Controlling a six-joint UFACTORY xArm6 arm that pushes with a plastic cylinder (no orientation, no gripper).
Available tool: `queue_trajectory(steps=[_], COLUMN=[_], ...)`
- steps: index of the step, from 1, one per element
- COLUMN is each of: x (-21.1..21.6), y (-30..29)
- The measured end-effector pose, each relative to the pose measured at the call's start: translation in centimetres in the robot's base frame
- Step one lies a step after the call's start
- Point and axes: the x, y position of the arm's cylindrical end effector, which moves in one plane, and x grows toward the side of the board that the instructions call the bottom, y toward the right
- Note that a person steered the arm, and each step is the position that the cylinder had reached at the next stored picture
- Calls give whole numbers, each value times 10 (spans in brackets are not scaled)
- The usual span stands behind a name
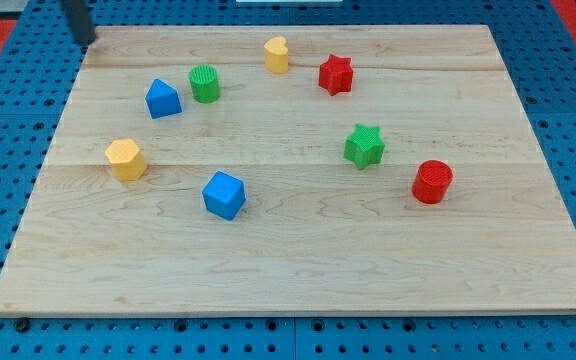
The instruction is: Move the blue triangle to the bottom right of the green circle
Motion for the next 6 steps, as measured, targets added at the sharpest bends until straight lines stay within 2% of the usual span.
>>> queue_trajectory(steps=[1,2,3,4,5,6], x=[17,134,134,132,133,133], y=[3,31,31,62,121,121])
